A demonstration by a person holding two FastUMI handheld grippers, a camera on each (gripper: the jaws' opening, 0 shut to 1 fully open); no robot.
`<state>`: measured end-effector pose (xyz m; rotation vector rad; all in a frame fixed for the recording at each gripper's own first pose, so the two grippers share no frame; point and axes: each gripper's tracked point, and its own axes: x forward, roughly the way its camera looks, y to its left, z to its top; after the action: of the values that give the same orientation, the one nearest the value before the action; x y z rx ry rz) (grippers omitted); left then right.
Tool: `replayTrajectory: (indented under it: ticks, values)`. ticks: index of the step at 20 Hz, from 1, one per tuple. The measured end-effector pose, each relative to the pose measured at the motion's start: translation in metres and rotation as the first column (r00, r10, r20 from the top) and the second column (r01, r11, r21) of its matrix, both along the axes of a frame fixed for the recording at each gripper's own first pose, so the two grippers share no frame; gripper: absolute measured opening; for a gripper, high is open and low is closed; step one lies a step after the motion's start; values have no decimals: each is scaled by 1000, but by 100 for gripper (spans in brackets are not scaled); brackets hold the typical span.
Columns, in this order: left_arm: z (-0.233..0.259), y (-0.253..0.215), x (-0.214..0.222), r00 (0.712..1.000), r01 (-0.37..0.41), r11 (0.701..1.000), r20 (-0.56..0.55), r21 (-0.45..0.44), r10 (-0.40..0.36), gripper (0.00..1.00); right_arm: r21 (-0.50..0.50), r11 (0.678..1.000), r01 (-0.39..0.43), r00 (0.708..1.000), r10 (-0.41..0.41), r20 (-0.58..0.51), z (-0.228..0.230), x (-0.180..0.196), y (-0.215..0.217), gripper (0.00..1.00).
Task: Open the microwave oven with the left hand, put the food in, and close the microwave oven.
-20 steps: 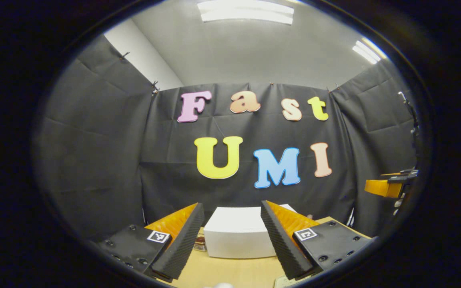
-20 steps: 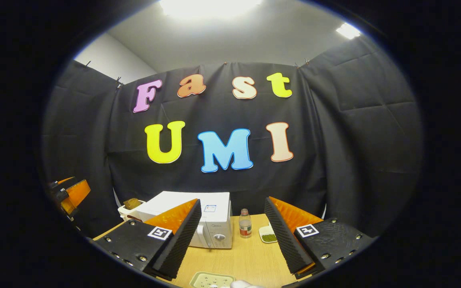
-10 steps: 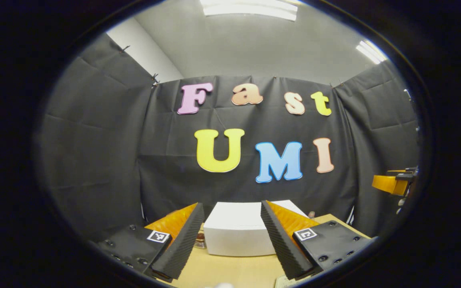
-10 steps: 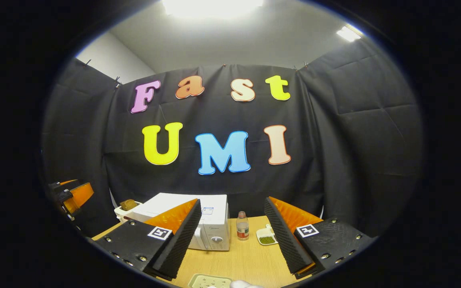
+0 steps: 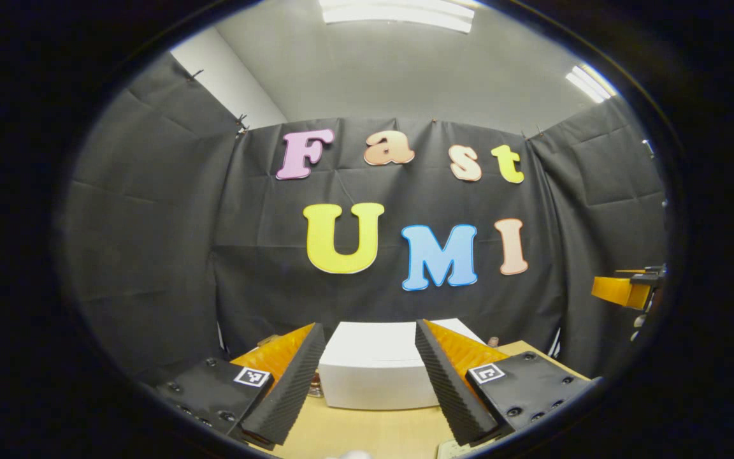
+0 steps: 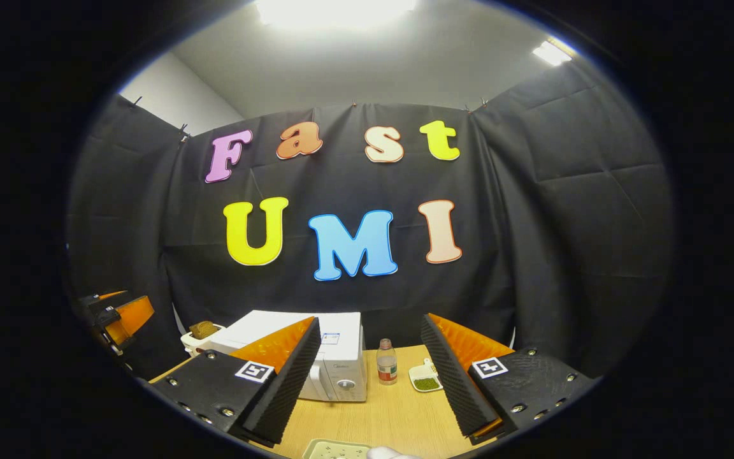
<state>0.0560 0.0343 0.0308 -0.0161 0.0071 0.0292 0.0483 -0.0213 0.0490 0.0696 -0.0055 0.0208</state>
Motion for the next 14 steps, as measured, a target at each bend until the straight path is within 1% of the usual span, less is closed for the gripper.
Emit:
replayTrajectory:
  ticks: [3,4,7,9,11,14]
  values:
    - [0,1,-1,1000,1,1000,2,2,-1,97,7,1000,-6,1000,6,1,0,-1,3,97]
    - [0,0,-1,1000,2,1000,1,-1,-2,95,5,1000,-5,1000,5,0,1,-1,4,97]
    - [-1,3,-2,1000,2,1000,2,-2,-2,95,-5,1000,-5,1000,5,5,4,0,5,97]
    - [-2,5,-3,1000,0,1000,1,-4,0,97,-3,1000,-6,1000,6,7,5,-1,6,97]
    - [-2,6,-3,1000,1,1000,-2,-5,-1,95,-1,1000,-4,1000,4,8,5,0,6,97]
    - [-2,6,-2,1000,5,1000,0,-3,-5,99,-5,1000,-1,1000,1,8,6,1,6,97]
